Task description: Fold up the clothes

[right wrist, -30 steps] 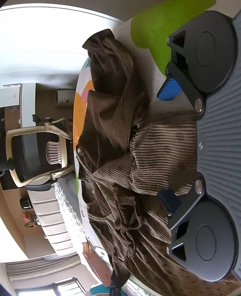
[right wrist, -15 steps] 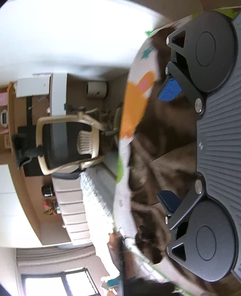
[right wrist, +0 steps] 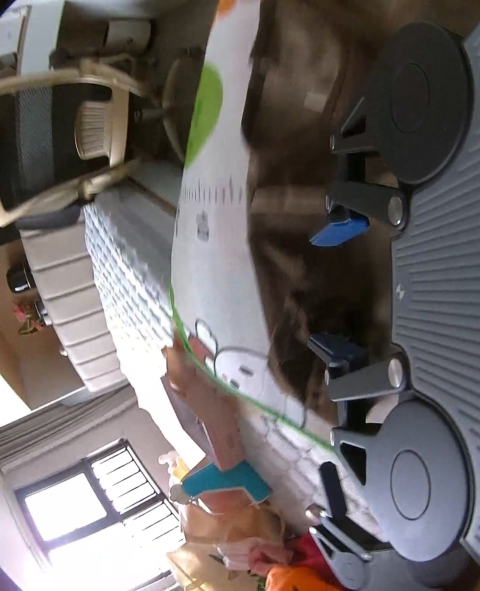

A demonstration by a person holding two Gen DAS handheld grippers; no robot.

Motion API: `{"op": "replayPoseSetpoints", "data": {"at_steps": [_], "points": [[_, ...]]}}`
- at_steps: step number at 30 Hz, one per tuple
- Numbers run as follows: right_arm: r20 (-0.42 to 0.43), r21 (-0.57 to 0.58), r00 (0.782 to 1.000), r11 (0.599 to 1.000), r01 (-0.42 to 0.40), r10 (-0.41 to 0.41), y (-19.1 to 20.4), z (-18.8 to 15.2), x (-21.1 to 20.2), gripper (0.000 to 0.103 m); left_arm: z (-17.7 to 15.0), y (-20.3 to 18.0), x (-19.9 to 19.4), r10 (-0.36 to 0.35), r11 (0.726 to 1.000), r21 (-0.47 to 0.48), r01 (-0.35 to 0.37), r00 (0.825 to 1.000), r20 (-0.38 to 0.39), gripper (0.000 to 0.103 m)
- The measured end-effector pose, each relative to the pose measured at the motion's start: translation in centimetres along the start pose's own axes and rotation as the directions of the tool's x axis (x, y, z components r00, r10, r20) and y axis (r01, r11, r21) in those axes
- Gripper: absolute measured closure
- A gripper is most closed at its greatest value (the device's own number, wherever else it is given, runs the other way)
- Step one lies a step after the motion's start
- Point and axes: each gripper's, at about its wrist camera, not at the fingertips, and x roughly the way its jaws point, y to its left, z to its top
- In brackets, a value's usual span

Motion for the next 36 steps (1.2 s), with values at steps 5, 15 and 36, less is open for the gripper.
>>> {"op": "replayPoseSetpoints", "data": {"at_steps": [5,15,36], "points": [[-0.075,-0.022,0.994,0.997,-0.075,0.073,3.2,1.1,7.0,0.059,-1.1,2.4,0.5,0.067,0.998,-0.001,-0.067,0.998,-0.001,0.000],[0.165,-0.027,0.985,0.999,-0.044,0.048,-0.1,4.3,-3.2,0.093,0.0,3.1,1.7,-0.023,0.999,-0.046,0.024,1.000,0.019,0.000],[0.135,0.475,0.798,0.745,0.469,-0.588,-23.6,-8.5,-23.6,0.036,2.2,-8.1,5.3,-0.122,0.940,0.308,0.149,0.987,-0.107,0.000]]}}
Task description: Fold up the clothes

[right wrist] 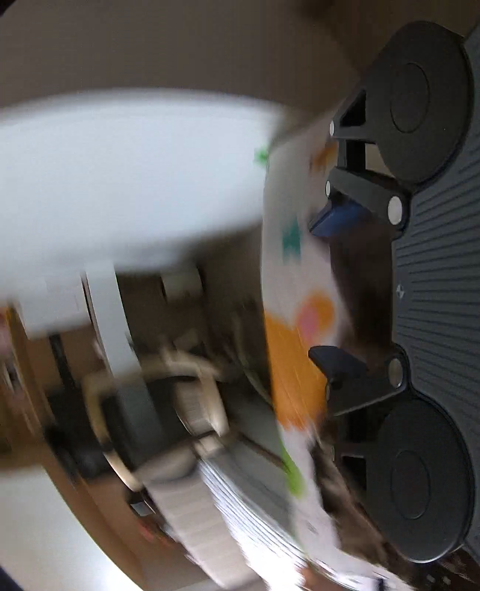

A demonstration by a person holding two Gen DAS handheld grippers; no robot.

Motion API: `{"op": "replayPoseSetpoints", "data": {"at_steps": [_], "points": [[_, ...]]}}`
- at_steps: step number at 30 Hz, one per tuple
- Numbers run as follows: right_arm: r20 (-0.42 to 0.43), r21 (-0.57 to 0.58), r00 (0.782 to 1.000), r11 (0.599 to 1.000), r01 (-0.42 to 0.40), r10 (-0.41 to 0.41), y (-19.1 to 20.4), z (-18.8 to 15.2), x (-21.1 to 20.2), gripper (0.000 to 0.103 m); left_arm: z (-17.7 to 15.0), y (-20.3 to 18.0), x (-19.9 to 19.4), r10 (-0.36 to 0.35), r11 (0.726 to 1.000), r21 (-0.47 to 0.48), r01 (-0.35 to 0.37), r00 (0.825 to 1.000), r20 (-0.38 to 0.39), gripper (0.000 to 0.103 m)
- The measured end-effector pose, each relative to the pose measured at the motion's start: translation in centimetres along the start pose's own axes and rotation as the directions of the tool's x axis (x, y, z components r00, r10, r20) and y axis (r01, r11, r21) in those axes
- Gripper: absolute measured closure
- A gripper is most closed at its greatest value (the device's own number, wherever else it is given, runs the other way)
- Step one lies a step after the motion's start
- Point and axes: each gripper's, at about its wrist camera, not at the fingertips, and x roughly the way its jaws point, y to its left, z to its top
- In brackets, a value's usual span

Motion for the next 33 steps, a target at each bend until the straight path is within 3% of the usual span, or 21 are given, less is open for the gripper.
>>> {"op": "replayPoseSetpoints", "data": {"at_steps": [3,8,9,12,15,19,22,28,31,33], "points": [[-0.039,0.128,0.999,0.991,0.038,-0.033,-3.4,-1.0,0.7,0.035,0.5,-0.1,-0.7,-0.039,0.999,-0.031,0.040,0.999,0.032,0.000],[-0.094,0.157,0.994,0.985,0.071,-0.057,-4.2,-3.4,4.6,0.035,1.3,-0.3,-2.0,-0.100,0.991,-0.081,0.107,0.991,0.087,0.000],[-0.078,0.152,0.996,0.987,0.061,-0.050,-4.0,-3.5,5.0,0.039,1.4,-0.3,-2.2,-0.112,0.989,-0.090,0.121,0.989,0.099,0.000],[-0.022,0.121,1.000,0.993,-0.006,0.008,-3.5,-2.7,4.8,0.084,1.9,-0.5,-3.0,-0.147,0.980,-0.117,0.163,0.980,0.134,0.000],[0.065,0.112,0.997,0.992,-0.054,0.047,-3.2,-1.2,2.3,0.089,2.5,-0.6,-3.7,-0.179,0.969,-0.141,0.204,0.969,0.170,0.000],[0.199,0.156,0.980,0.987,-0.046,0.014,-5.2,0.8,-1.9,0.089,4.6,-2.4,-3.3,-0.207,0.964,-0.121,0.237,0.955,0.214,0.000],[0.196,0.187,0.980,0.982,-0.001,-0.036,-6.9,1.3,-3.0,0.089,5.2,-3.6,-2.6,-0.245,0.955,-0.121,0.272,0.949,0.200,0.000],[0.171,0.113,0.984,0.990,-0.079,0.058,-3.3,2.1,-4.0,0.089,3.2,-3.3,-2.3,-0.251,0.961,-0.082,0.264,0.957,0.144,0.000],[0.190,-0.035,0.960,0.979,-0.202,0.205,3.1,4.2,-5.3,0.089,2.3,-1.5,-2.7,-0.229,0.961,-0.125,0.245,0.964,0.132,0.000],[0.172,-0.126,0.935,0.948,-0.292,0.311,8.1,5.6,-5.7,0.089,1.7,-0.1,-2.8,-0.230,0.952,-0.177,0.249,0.965,0.124,0.000]]}}
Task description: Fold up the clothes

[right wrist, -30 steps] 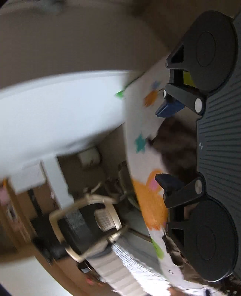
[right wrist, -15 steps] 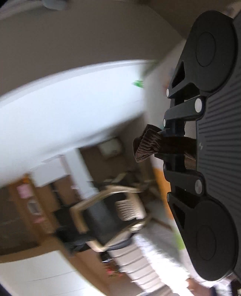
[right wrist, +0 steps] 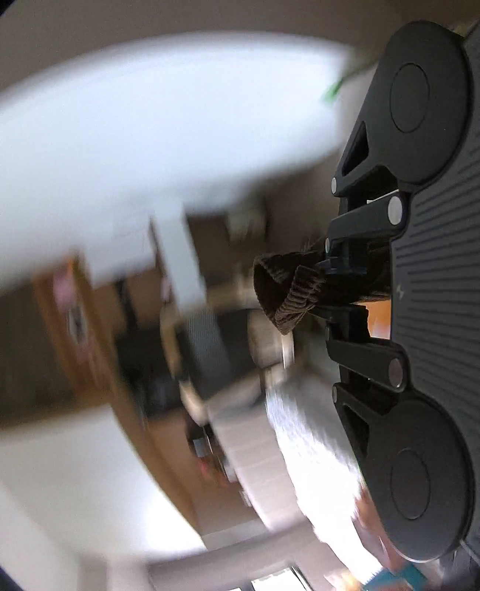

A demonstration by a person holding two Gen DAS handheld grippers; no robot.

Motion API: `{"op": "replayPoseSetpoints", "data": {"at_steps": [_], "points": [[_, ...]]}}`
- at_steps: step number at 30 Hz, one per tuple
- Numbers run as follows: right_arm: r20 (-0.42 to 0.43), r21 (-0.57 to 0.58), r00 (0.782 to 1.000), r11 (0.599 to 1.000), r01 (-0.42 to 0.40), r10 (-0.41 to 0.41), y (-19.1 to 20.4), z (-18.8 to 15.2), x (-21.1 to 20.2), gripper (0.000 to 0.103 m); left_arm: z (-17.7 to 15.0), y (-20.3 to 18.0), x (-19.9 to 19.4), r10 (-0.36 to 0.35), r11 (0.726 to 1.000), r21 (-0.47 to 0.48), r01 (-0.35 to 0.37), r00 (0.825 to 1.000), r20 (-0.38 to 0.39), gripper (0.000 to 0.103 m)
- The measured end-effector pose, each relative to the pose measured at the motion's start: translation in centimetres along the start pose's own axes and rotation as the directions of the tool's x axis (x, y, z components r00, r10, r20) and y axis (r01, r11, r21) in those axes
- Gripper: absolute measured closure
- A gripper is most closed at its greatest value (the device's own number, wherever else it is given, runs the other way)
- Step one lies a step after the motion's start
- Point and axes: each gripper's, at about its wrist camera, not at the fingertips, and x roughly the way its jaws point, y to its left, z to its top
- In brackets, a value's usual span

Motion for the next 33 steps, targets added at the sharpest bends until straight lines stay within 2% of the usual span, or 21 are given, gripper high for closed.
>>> {"op": "replayPoseSetpoints", "data": {"at_steps": [3,5,8,12,14,16,19,22,24,25,28,30,32,33], "points": [[-0.059,-0.057,0.988,0.988,-0.146,0.142,6.6,1.6,3.8,0.089,-0.6,1.1,-0.6,-0.032,0.997,-0.073,0.032,0.999,-0.006,0.000],[-0.135,-0.064,0.966,0.971,-0.231,0.221,10.4,1.0,6.9,0.089,-1.3,1.2,-0.9,-0.061,0.993,-0.103,0.060,0.998,-0.006,0.000],[-0.258,-0.066,0.910,0.934,-0.351,0.324,15.1,-1.2,10.9,0.088,-2.3,1.1,-1.4,-0.116,0.986,-0.125,0.112,0.993,-0.021,0.000],[-0.430,-0.040,0.815,0.893,-0.448,0.389,19.7,-5.0,15.7,0.071,-3.9,0.8,-2.0,-0.153,0.979,-0.139,0.147,0.988,-0.033,0.000],[-0.462,-0.031,0.797,0.891,-0.452,0.388,20.2,-5.8,16.4,0.066,-4.5,0.8,-1.6,-0.163,0.977,-0.146,0.152,0.984,-0.065,0.000],[-0.427,-0.026,0.813,0.893,-0.450,0.397,19.2,-5.1,15.5,0.060,-5.0,0.9,-1.0,-0.162,0.977,-0.157,0.144,0.981,-0.104,0.000],[-0.341,-0.024,0.865,0.917,-0.399,0.368,16.3,-3.7,12.9,0.054,-5.4,0.8,-0.9,-0.161,0.978,-0.151,0.144,0.981,-0.110,0.000],[-0.265,-0.073,0.931,0.957,-0.279,0.252,11.6,-3.4,9.8,0.054,-4.8,1.3,-1.4,-0.198,0.965,-0.191,0.179,0.977,-0.085,0.000],[-0.246,-0.118,0.959,0.978,-0.170,0.137,8.5,-4.3,7.9,0.054,-3.7,1.7,-2.4,-0.218,0.955,-0.209,0.209,0.976,-0.019,0.000],[-0.256,-0.131,0.963,0.984,-0.123,0.086,7.0,-5.1,7.4,0.054,-3.1,1.9,-2.9,-0.223,0.951,-0.217,0.221,0.975,0.014,0.000],[-0.303,-0.147,0.953,0.989,-0.013,-0.033,3.5,-7.9,6.7,0.054,-0.9,3.0,-3.6,-0.153,0.953,-0.247,0.175,0.983,0.105,0.000],[-0.331,-0.175,0.939,0.984,0.038,-0.096,2.2,-9.8,6.9,0.054,0.3,4.0,-2.7,-0.074,0.955,-0.278,0.101,0.991,0.108,0.000],[-0.362,-0.230,0.918,0.970,0.081,-0.162,1.5,-11.6,7.6,0.054,1.0,4.7,-0.9,0.018,0.956,-0.293,0.003,0.997,0.071,0.000],[-0.363,-0.233,0.917,0.969,0.081,-0.164,1.4,-11.8,7.7,0.053,1.1,4.8,-0.2,0.041,0.957,-0.288,-0.025,0.998,0.052,0.000]]}}
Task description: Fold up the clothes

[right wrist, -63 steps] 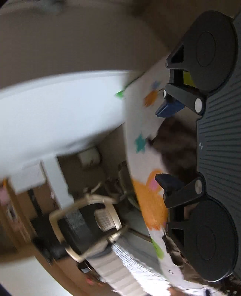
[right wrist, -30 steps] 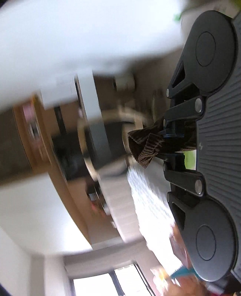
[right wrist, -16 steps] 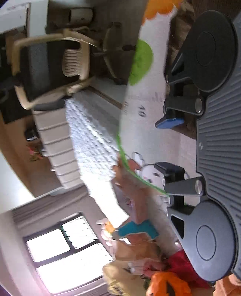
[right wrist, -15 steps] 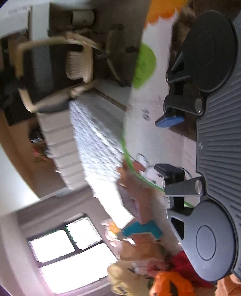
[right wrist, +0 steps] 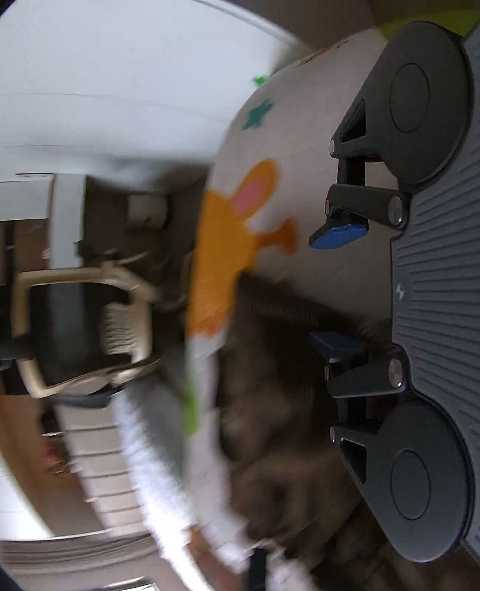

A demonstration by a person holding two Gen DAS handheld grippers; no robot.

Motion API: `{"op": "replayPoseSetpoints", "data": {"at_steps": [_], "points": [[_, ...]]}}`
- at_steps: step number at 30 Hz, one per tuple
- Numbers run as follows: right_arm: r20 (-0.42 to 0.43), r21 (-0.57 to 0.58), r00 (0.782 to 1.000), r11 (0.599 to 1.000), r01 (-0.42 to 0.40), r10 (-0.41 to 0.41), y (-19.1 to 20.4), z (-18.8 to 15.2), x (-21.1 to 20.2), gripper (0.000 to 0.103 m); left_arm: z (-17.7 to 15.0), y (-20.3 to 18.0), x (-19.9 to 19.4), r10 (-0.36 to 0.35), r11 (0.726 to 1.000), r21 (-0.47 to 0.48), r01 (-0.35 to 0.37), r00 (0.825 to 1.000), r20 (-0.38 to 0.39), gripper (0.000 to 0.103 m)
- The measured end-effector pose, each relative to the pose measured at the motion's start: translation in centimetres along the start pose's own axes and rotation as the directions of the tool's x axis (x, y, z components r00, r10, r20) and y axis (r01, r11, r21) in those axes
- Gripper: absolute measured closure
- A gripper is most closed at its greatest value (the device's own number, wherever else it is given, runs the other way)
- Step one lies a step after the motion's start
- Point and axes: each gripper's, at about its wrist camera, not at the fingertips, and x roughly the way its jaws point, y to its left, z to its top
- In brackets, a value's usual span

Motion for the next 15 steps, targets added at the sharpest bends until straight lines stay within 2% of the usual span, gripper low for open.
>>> {"op": "replayPoseSetpoints", "data": {"at_steps": [3,6,8,9,15], "points": [[-0.005,-0.010,1.000,1.000,0.004,-0.004,-0.2,-0.4,0.4,0.047,0.1,0.2,2.3,0.079,0.997,0.023,-0.079,0.996,-0.033,0.000],[-0.009,-0.019,1.000,1.000,0.009,-0.009,-0.3,-0.9,0.9,0.047,0.0,0.0,3.2,0.105,0.993,0.053,-0.101,0.992,-0.071,0.002],[-0.010,-0.024,1.000,1.000,0.010,-0.010,-0.5,-1.1,1.0,0.047,0.1,-0.3,3.8,0.128,0.990,0.079,-0.121,0.988,-0.086,0.029],[-0.003,-0.024,1.000,1.000,0.005,-0.005,-0.5,-0.9,0.8,0.047,0.0,-0.5,4.0,0.132,0.988,0.093,-0.123,0.987,-0.092,0.052],[0.072,-0.038,0.997,0.999,-0.033,0.035,0.9,2.3,-0.7,0.047,-0.4,-0.5,4.3,0.130,0.985,0.125,-0.118,0.988,-0.088,0.051]]}}
